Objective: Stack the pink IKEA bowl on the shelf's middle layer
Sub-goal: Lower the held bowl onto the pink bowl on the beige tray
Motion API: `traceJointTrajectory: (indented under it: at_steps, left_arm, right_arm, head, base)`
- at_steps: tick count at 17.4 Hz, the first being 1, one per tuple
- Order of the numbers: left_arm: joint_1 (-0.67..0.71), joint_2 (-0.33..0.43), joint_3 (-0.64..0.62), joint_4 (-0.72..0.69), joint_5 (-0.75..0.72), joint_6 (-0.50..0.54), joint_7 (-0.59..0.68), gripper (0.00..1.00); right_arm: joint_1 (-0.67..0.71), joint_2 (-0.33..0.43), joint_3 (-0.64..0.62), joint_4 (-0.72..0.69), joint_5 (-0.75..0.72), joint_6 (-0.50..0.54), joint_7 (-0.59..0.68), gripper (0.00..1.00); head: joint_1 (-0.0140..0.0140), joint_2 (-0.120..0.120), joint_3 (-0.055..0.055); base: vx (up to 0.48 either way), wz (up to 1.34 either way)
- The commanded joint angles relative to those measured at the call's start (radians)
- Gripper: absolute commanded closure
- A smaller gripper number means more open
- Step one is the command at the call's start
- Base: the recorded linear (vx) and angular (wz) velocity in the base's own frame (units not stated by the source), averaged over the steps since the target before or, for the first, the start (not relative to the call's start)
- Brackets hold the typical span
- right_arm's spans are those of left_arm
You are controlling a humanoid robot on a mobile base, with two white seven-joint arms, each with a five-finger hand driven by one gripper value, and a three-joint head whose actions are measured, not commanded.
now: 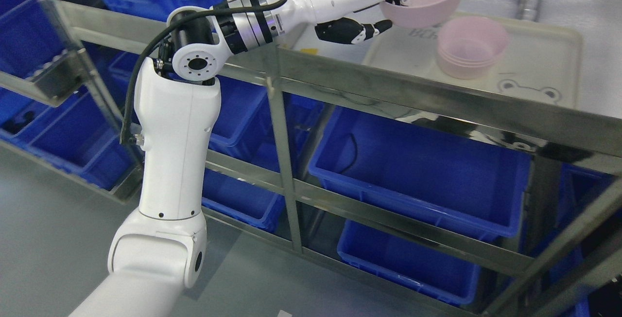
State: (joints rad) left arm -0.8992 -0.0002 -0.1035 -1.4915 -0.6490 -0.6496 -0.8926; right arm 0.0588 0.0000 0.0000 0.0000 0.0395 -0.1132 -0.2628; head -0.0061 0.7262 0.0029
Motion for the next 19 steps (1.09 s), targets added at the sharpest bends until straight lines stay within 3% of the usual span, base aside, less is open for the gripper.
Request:
traceJointTrajectory:
  at_steps: [1,4,6,13,19]
  left_arm:
    - [-0.047,0.018,0.096,0.085,-0.147,0.039,-0.068,0.97]
    - [-0.030,0.018,0.016,0.132,-0.161,0.042,-0.074,0.97]
    - [-0.024,0.058,-0.007,0.137,-0.219,0.045,-0.109,0.97]
    - [-0.024,0.126,0.051,0.093,-0.236,0.045,-0.121,0.97]
    - [0.019,0.097,0.041,0.096,-0.233,0.042,-0.118,0.97]
  right_arm:
    - [0.000,-0.017,0.005,-0.018,-0.001,-0.002,0.000,0.00]
    - [0.000,-0.017,0.005,-0.018,0.000,-0.002,0.000,0.00]
    - [0.000,-0.017,0.003,-0.018,0.000,-0.002,0.000,0.00]
    - [0.000,-0.017,0.005,-0.018,0.000,-0.002,0.000,0.00]
    - [0.000,-0.017,0.005,-0.018,0.000,-0.002,0.000,0.00]
  head:
    - [0.0000,0.000,0.000]
    - [0.0000,0.000,0.000]
    - [0.0000,0.000,0.000]
    - [0.0000,0.000,0.000]
    - [0.0000,0.000,0.000]
  base:
    - [0.046,-0.93]
    - [0.042,-0.86]
    - [0.055,-0.69]
    - [0.047,-0.37]
    - [-0.006,0.02]
